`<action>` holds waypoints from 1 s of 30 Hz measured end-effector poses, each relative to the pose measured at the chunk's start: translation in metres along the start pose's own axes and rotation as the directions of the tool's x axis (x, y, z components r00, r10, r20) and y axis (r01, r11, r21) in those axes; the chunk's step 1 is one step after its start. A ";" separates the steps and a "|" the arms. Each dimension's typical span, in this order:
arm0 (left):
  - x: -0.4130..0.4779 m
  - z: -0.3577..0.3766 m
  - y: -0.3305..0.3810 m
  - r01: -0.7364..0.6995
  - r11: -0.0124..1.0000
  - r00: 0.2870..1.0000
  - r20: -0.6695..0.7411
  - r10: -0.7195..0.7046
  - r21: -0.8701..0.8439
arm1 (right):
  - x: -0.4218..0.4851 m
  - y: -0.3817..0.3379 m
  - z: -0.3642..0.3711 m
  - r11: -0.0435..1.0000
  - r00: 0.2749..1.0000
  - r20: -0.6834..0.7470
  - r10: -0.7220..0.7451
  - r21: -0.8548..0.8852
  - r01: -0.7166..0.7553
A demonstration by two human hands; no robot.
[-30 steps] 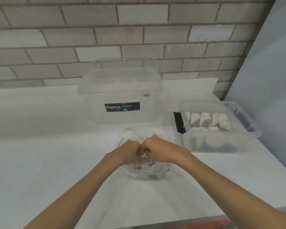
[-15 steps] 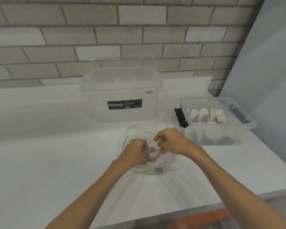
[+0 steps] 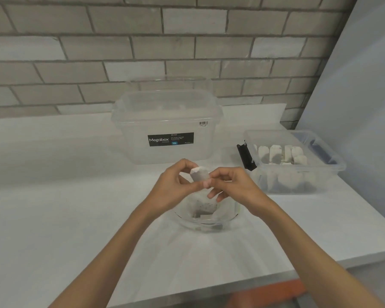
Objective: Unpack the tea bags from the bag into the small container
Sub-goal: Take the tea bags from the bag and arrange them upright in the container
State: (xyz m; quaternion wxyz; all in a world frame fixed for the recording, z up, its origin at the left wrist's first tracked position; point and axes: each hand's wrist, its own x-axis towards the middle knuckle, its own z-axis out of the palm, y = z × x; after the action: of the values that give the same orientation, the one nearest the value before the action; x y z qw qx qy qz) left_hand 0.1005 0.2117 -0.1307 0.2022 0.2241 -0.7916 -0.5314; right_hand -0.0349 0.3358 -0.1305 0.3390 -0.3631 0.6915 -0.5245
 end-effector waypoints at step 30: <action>0.001 -0.031 -0.001 -0.018 0.953 0.998 -0.050 0.034 0.302 | 0.015 0.021 0.019 0.470 0.961 0.273 0.033 -0.853 0.226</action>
State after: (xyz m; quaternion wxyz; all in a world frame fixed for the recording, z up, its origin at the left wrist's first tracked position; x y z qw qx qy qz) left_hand 0.1175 0.1875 -0.1207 0.1942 0.2563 -0.8603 -0.3956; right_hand -0.0295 0.3179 -0.1567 0.1596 -0.5872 0.7909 -0.0643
